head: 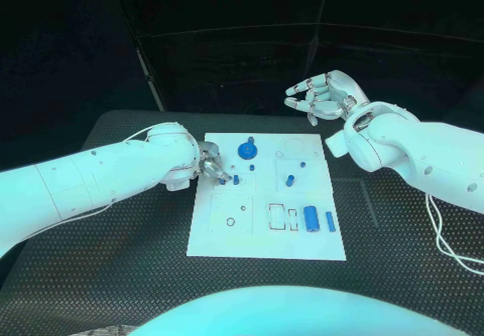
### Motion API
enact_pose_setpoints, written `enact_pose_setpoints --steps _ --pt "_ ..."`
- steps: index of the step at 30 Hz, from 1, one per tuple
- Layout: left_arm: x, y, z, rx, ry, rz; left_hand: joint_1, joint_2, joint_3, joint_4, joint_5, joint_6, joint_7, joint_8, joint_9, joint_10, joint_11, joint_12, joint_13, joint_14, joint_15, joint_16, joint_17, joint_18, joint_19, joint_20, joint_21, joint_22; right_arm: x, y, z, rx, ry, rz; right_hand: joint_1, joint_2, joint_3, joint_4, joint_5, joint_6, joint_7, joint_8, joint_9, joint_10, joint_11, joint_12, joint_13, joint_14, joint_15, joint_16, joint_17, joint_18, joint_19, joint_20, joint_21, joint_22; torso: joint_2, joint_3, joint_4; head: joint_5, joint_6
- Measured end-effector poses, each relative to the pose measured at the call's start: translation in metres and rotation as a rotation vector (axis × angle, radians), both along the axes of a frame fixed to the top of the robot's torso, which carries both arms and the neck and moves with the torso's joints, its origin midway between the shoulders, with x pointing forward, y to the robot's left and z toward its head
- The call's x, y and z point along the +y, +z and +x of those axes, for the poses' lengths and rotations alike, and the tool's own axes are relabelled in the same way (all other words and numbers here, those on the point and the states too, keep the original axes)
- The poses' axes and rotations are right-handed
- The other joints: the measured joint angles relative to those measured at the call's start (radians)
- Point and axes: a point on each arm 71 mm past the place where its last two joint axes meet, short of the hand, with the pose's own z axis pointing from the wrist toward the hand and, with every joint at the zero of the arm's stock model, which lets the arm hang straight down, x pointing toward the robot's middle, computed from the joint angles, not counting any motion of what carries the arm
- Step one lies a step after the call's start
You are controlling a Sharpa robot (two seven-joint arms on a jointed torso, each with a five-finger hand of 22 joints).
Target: Assemble the parts on the task board
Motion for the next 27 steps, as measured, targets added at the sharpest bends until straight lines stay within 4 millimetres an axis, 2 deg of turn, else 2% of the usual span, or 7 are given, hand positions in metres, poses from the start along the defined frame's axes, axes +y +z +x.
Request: enact_pose_setpoints --steps 7,9,18,27 --pt "0.0018 -0.0017 0.0010 0.004 0.004 0.003 -0.042 -0.012 -0.054 0.029 0.000 0.009 0.001 0.000 -0.009 0.000 0.000 0.000 0.004 0.000 0.000 0.000 0.000 0.000 0.000 0.000 0.003 0.000 0.0000 0.0000 0.0000 0.000 0.000 0.000 0.000 0.000 0.000 0.000 0.000 0.000 0.000 0.004 0.000 0.000 0.000 0.000 0.000 0.000 0.000 0.000 0.000 0.000 0.000 0.000 0.000 0.000 0.000 -0.0001 0.0000 0.000 -0.001" --pt "0.0022 -0.0019 0.0013 0.004 0.005 0.003 -0.051 -0.008 -0.068 0.038 0.000 0.014 0.003 -0.005 -0.010 0.002 -0.003 0.000 0.005 0.000 0.000 0.000 0.000 0.000 0.003 -0.003 0.003 0.000 -0.0002 0.0000 -0.0001 0.000 0.000 0.000 0.000 0.000 0.000 0.000 0.000 0.000 0.000 0.004 0.000 0.000 0.000 0.000 0.000 0.000 0.000 0.000 0.000 0.000 0.000 0.000 0.000 0.000 0.000 -0.0002 0.0000 0.000 -0.001" --pt "0.0034 -0.0022 0.0019 0.008 0.004 0.001 -0.059 -0.016 -0.110 0.053 0.000 0.015 0.001 -0.005 -0.015 0.007 0.000 0.005 0.009 0.000 0.000 0.000 0.000 0.000 0.007 0.000 0.007 0.000 -0.0004 0.0000 -0.0001 0.000 -0.001 0.000 0.000 0.000 0.000 0.000 0.000 0.000 0.000 0.004 0.000 0.000 0.000 0.000 0.000 0.000 0.000 0.000 0.000 0.000 0.000 0.000 0.000 0.000 0.000 -0.0006 0.0000 -0.001 -0.001" --pt "0.0038 -0.0023 0.0021 0.010 0.003 0.001 -0.063 -0.012 -0.133 0.065 0.000 0.019 0.005 -0.005 -0.018 0.007 0.000 0.006 0.011 0.000 0.000 0.000 0.000 0.000 0.007 0.000 0.007 0.000 -0.0004 0.0000 0.0000 0.000 -0.001 0.000 0.000 0.000 0.000 0.000 0.000 0.000 0.000 0.004 0.000 0.000 0.000 0.000 0.000 0.000 0.000 0.000 0.000 0.000 0.000 0.000 0.000 0.000 0.000 -0.0006 0.0001 -0.001 -0.002"
